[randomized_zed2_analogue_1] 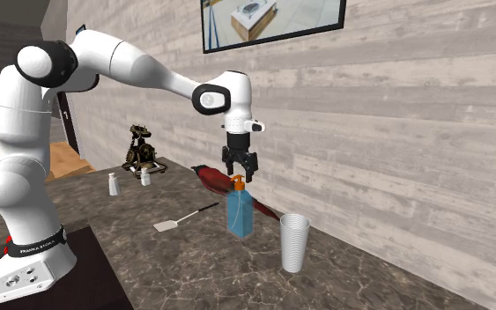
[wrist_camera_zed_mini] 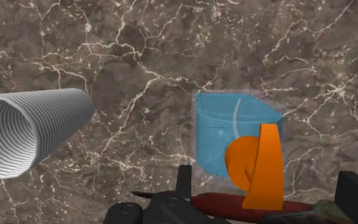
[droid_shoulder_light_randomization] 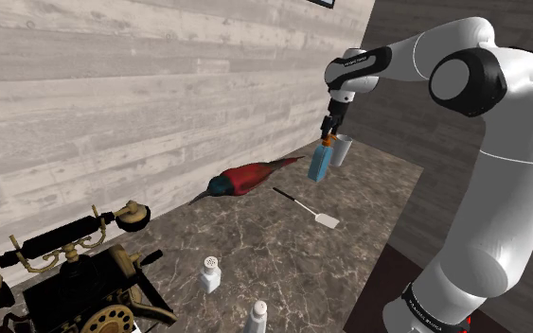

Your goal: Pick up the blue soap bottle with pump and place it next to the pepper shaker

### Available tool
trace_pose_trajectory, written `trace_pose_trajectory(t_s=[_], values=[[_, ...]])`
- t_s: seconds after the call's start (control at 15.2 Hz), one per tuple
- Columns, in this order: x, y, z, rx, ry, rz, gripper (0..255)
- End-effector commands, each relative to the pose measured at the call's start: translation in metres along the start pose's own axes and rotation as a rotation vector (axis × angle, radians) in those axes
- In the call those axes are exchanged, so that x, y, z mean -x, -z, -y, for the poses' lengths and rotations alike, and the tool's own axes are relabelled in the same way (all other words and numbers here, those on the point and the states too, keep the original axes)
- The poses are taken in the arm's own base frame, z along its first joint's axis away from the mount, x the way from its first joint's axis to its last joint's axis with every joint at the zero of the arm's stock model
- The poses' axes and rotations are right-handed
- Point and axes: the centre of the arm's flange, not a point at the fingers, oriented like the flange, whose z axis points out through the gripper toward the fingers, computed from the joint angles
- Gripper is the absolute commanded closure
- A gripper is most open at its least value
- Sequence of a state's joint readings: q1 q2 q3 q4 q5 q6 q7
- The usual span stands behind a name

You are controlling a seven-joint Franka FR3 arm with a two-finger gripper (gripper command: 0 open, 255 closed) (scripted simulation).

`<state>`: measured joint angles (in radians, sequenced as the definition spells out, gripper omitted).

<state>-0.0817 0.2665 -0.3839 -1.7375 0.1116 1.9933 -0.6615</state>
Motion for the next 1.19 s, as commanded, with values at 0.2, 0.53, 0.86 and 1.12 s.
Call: trace_pose_trajectory(t_s=[0.2,0.53,0.86,1.12], values=[[-0.001,-0.024,0.000,0.000,0.000,0.000,0],[-0.001,-0.024,0.000,0.000,0.000,0.000,0],[-0.001,-0.024,0.000,0.000,0.000,0.000,255],[-0.001,-0.024,0.000,0.000,0.000,0.000,255]])
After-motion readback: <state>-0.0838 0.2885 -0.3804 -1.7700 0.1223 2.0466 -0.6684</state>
